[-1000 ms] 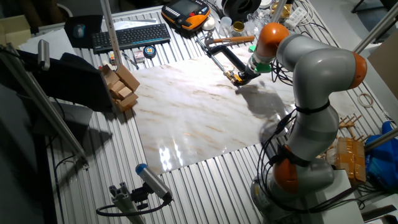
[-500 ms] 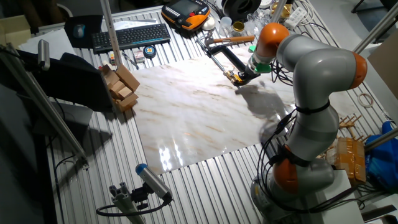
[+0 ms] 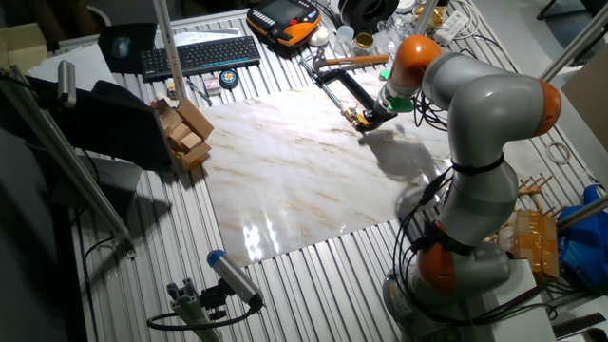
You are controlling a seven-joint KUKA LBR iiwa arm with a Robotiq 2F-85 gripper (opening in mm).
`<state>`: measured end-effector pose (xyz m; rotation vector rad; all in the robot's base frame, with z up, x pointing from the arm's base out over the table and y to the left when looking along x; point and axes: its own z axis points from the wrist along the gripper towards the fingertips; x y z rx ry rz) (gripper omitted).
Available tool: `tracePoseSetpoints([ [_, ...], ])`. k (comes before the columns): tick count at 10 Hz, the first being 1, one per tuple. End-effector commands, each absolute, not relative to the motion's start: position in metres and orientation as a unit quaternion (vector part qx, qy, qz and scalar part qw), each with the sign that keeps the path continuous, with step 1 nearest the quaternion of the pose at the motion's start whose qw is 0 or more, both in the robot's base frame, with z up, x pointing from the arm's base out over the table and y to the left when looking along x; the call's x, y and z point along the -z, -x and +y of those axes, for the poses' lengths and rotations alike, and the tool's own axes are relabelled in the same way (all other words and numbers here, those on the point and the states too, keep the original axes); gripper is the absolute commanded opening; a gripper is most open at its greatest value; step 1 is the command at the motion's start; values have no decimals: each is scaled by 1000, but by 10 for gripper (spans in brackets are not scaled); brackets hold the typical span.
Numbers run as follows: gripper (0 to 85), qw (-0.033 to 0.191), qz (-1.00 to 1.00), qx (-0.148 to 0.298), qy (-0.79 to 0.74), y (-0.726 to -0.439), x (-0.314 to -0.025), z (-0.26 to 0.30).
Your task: Turn off the water tap
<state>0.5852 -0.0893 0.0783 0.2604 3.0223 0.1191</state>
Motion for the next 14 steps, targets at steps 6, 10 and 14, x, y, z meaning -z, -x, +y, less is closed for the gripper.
tracePoseSetpoints([
  [6,0,52,994,-39,-89,-582,-77,-83],
  [10,0,51,994,-39,-93,-580,-77,-79],
  [14,0,53,993,-37,-94,-581,-78,-80],
])
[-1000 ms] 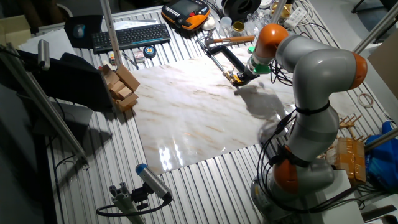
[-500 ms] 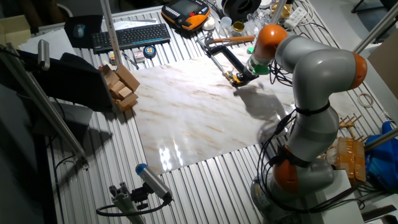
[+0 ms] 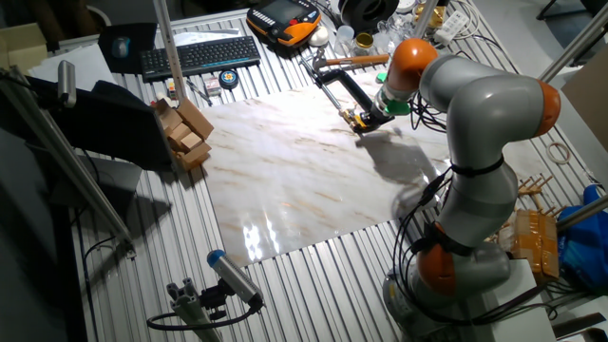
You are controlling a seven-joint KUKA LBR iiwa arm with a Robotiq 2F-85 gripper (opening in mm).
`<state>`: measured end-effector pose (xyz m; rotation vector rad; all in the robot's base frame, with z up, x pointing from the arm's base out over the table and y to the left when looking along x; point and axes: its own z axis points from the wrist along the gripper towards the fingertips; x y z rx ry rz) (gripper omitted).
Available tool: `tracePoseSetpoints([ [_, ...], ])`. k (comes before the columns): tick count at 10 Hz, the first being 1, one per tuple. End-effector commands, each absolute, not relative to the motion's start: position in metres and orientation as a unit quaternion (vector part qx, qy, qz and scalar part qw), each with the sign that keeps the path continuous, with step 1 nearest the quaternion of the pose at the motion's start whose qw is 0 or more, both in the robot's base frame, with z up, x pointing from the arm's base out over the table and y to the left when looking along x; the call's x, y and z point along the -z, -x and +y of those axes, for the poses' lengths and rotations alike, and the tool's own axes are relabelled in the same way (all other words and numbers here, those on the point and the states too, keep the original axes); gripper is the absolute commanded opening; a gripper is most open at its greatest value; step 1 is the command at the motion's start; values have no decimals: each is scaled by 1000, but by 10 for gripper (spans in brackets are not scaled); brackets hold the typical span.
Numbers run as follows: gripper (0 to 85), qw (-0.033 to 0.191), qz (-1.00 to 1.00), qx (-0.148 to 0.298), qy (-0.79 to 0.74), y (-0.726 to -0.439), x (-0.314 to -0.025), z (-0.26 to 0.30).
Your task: Turn off the water tap
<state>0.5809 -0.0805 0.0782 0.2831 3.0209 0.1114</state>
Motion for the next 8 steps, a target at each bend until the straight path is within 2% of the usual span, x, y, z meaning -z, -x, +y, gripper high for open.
tracePoseSetpoints([
  [1,0,53,994,-33,-91,-583,-80,-84],
  [8,0,58,993,-26,-98,-592,-78,-83],
])
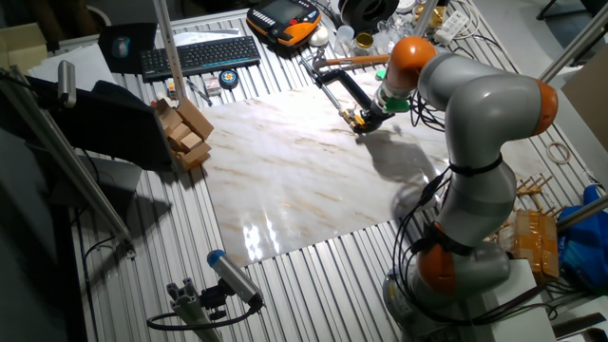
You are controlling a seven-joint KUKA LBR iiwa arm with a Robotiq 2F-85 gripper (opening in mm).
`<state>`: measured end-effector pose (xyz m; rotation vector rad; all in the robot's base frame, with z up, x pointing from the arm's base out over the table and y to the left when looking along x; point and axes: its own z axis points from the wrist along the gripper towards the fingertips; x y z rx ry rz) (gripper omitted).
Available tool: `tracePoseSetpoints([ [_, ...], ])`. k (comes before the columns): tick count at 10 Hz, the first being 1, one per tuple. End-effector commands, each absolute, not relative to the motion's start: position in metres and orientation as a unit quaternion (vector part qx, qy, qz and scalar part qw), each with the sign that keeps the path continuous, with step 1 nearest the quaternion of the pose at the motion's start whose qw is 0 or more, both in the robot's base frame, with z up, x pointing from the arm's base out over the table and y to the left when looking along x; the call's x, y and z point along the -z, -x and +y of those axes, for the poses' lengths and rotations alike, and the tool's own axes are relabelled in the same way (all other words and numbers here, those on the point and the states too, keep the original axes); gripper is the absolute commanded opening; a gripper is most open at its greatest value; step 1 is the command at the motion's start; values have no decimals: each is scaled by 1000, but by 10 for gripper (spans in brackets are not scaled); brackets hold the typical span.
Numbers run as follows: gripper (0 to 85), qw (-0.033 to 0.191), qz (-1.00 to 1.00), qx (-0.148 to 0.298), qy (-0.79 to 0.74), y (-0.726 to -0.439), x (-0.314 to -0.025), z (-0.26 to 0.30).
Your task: Turn off the water tap
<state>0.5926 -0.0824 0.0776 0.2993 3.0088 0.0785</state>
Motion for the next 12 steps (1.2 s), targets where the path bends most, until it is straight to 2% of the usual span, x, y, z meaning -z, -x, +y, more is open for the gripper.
tracePoseSetpoints([
  [1,0,58,993,-26,-99,-593,-78,-81],
  [12,0,53,991,-25,-121,-590,-80,-50],
])
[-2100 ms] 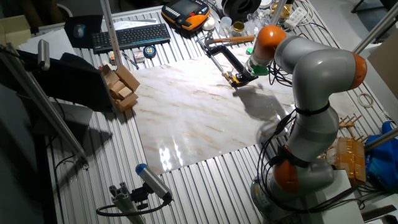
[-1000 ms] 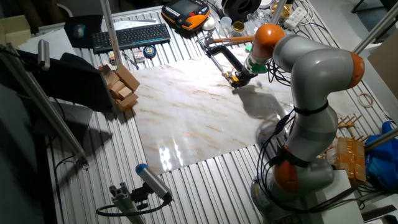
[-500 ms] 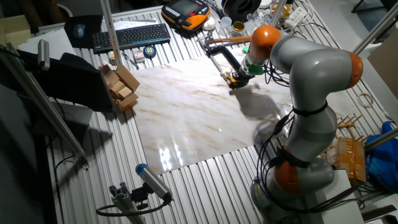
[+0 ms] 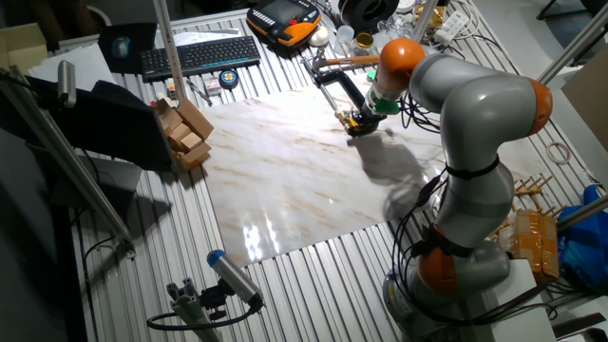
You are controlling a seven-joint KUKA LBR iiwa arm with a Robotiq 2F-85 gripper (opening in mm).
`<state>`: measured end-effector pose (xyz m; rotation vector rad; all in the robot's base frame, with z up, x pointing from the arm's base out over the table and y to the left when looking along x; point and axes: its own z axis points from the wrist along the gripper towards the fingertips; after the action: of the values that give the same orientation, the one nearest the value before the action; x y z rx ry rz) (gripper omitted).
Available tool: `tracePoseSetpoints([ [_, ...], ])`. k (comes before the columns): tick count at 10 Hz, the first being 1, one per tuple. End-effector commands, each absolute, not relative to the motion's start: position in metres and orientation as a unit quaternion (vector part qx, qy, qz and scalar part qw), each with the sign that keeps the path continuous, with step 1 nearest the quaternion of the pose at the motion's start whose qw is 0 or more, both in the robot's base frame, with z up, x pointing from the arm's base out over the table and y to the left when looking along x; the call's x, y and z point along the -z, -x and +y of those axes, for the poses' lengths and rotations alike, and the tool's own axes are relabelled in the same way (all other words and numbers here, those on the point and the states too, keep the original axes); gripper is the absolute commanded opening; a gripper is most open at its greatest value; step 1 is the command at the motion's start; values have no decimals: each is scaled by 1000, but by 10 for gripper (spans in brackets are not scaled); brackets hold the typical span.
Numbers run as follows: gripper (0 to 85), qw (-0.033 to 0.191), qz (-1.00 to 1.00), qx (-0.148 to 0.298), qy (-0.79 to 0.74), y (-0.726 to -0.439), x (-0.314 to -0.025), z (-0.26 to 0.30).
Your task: Turn off the water tap
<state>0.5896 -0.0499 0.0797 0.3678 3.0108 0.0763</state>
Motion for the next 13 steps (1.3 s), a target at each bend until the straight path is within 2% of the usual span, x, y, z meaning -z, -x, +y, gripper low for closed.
tracePoseSetpoints([
  [1,0,53,991,-25,-121,-589,-79,-48],
  [13,0,50,989,-23,-141,-583,-75,-31],
])
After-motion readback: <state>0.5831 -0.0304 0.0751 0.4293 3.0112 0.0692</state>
